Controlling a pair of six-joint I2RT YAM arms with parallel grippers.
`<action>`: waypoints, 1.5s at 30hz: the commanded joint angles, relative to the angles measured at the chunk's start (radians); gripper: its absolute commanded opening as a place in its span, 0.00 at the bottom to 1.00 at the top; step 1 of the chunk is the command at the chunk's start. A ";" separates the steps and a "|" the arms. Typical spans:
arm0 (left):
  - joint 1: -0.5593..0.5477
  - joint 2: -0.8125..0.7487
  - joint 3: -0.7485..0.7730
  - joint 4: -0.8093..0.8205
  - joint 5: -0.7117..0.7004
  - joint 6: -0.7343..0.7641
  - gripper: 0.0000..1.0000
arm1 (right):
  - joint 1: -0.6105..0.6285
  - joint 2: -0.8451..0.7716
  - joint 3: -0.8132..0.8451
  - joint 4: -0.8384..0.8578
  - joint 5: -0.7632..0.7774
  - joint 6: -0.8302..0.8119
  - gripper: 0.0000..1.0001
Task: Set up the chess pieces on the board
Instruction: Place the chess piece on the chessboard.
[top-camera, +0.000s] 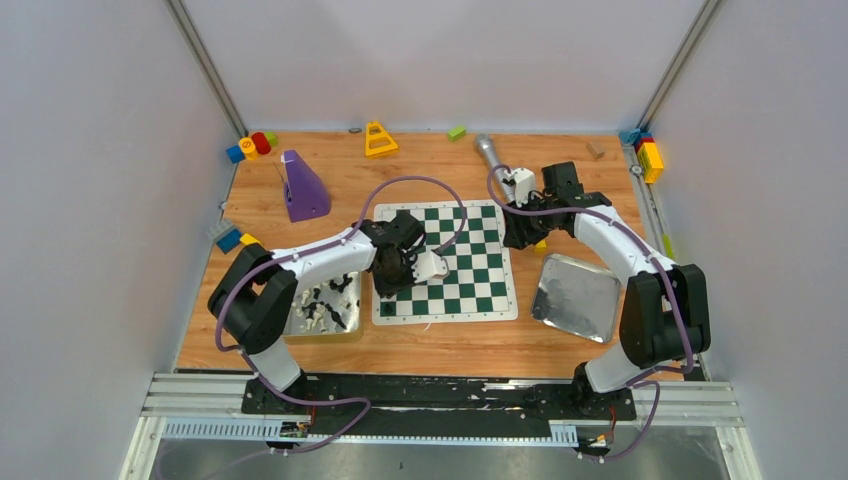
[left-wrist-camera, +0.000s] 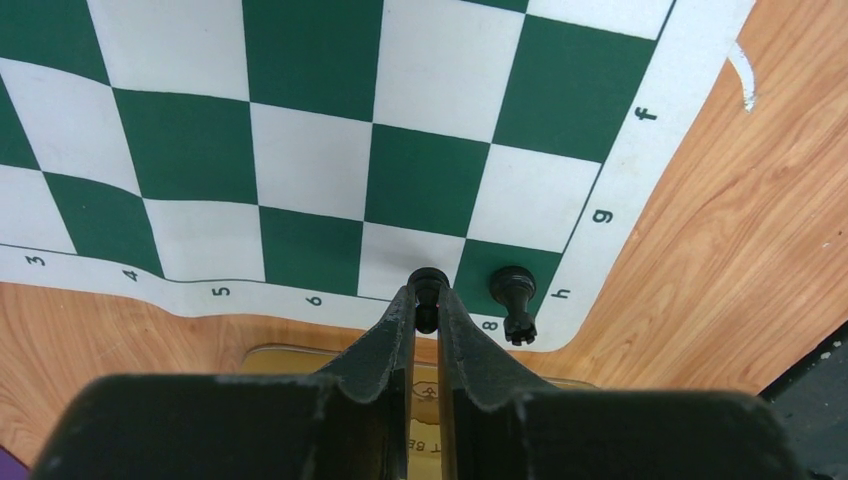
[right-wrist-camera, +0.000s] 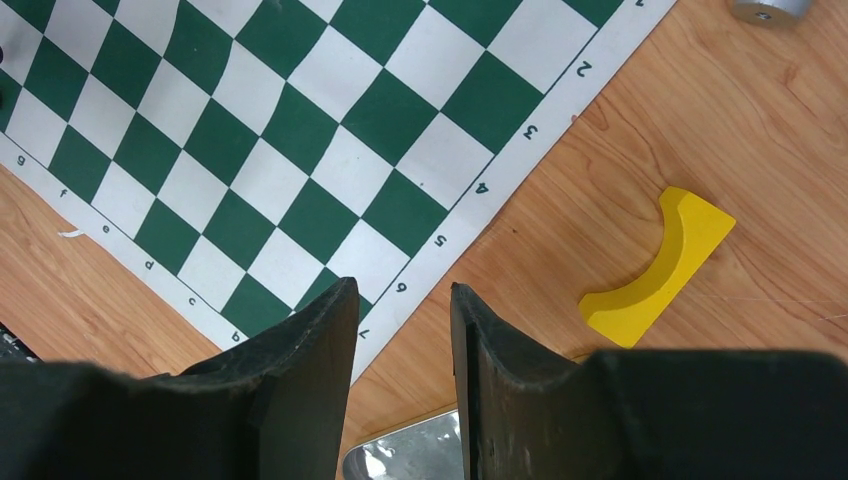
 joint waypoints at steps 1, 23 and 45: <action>0.008 0.006 -0.014 0.048 -0.016 -0.019 0.18 | 0.000 -0.019 0.003 0.009 -0.029 0.007 0.40; 0.032 -0.026 -0.038 0.077 0.000 -0.049 0.44 | 0.000 -0.008 0.003 0.005 -0.035 0.005 0.40; 0.406 -0.314 -0.064 0.022 -0.054 0.097 0.59 | 0.000 0.007 0.006 0.000 -0.052 0.002 0.40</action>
